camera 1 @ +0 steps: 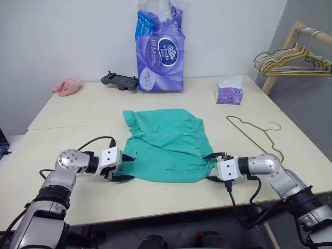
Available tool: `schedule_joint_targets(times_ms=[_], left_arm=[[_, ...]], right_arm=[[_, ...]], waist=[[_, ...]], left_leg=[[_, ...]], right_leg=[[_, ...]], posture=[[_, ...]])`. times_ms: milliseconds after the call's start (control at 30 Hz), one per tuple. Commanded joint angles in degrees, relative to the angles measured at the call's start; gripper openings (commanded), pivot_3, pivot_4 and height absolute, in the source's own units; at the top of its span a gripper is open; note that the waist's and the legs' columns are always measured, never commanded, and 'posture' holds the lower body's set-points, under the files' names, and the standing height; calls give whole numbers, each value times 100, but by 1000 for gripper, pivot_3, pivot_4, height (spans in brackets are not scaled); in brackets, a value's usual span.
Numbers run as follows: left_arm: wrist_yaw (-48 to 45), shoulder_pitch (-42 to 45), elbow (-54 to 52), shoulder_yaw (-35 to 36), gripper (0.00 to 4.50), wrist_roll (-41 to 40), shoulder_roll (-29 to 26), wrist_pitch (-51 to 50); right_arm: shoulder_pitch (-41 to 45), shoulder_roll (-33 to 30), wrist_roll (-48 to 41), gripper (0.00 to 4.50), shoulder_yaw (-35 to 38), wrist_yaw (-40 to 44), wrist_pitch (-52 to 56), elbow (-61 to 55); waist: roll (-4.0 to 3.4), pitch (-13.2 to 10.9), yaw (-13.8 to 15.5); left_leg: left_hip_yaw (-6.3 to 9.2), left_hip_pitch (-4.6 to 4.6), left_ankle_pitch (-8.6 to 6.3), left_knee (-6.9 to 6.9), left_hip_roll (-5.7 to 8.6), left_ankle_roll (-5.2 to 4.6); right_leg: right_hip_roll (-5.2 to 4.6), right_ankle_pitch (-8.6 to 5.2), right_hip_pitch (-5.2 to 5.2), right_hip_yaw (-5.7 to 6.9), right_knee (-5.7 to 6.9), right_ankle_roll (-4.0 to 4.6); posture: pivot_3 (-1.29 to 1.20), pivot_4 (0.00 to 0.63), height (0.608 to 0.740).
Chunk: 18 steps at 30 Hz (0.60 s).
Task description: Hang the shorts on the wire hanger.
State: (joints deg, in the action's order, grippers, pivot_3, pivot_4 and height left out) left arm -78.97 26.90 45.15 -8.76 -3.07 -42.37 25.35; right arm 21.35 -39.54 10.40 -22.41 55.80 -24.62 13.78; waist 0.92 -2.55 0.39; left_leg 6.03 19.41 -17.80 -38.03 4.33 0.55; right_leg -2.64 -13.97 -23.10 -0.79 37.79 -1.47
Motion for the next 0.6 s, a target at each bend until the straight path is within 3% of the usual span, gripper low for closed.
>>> schedule_joint_targets(times_ms=[33, 267, 300, 500, 600], left_arm=[[-50, 31, 210, -75, 2389, 178, -65, 1], [-58, 63, 240, -45, 185, 155, -29, -36], [-56, 62, 238, -42, 17, 152, -27, -35], [17, 16, 102, -12, 17, 117, -14, -99], [-103, -172, -712, 112, 17, -184, -131, -609]], right_arm=[[46, 11, -2, 2352, 66, 5, -24, -53], [65, 15, -57, 0, 105, 34, -6, -73], [70, 18, -75, 0, 122, 32, 11, -81], [24, -31, -153, 0, 207, 38, 132, -189], [-271, -357, -468, 0, 411, 303, 537, -812]], waist=[[0, 0, 0], [-2, 1, 0], [-2, 1, 0], [-2, 1, 0], [-5, -1, 16]], left_leg=[[-1, 0, 0, 0, 0, 0], [-1, 1, 0, 0, 0, 0], [-1, 1, 0, -1, 0, 0], [-1, 1, 0, -1, 0, 0], [0, 4, 0, -2, 1, 0]], right_leg=[[0, 0, -1, -1, 1, 0], [0, 0, -3, -3, 4, 0], [0, 0, -3, -3, 4, 0], [0, 0, -5, -4, 6, 0], [0, 0, -6, -3, 6, 0]], posture=[[21, 33, 740], [23, 27, 740], [23, 27, 740], [25, 29, 740], [31, 37, 740]])
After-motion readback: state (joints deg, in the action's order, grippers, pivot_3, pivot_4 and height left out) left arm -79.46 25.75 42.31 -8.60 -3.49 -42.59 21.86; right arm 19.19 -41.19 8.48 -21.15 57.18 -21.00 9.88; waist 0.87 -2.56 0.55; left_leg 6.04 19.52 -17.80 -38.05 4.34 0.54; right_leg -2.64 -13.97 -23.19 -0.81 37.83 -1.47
